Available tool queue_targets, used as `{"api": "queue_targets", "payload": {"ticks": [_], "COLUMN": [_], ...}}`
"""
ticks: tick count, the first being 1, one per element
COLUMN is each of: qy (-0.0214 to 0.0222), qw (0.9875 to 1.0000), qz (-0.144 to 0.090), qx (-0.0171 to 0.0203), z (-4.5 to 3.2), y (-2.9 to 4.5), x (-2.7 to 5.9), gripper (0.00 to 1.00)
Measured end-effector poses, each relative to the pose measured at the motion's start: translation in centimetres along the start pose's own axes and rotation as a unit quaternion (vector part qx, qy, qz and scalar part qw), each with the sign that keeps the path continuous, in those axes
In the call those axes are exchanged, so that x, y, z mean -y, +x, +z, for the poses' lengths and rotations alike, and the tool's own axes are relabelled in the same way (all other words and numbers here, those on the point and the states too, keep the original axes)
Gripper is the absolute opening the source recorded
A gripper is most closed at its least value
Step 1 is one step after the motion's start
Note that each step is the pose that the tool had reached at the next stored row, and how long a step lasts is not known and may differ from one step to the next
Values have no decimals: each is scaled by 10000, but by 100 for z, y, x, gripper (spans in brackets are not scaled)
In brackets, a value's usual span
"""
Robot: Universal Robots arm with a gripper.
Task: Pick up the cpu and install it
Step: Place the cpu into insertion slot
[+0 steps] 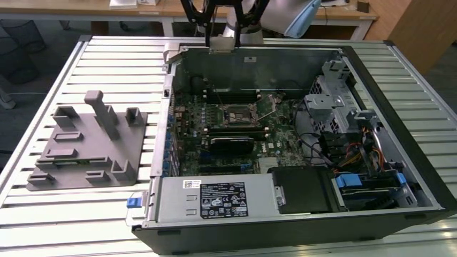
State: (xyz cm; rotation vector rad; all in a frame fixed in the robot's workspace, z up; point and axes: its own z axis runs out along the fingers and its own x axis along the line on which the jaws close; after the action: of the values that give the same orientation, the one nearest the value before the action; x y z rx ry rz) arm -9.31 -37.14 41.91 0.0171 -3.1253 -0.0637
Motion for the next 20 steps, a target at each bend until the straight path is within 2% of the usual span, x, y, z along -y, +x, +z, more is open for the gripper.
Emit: {"api": "queue_targets", "payload": {"ticks": [2,5,9,14,20], "qy": [1,-3,-8,-15,-22], "qw": [10000,9997,9982,9946,9885], "qz": [22,251,601,1035,1508], "qx": [1,10,25,44,64], "z": [1,6,14,25,36], "y": [-1,-2,-1,-1,-1], "x": [0,0,0,1,1], "gripper": [53,53,53,53,53]}}
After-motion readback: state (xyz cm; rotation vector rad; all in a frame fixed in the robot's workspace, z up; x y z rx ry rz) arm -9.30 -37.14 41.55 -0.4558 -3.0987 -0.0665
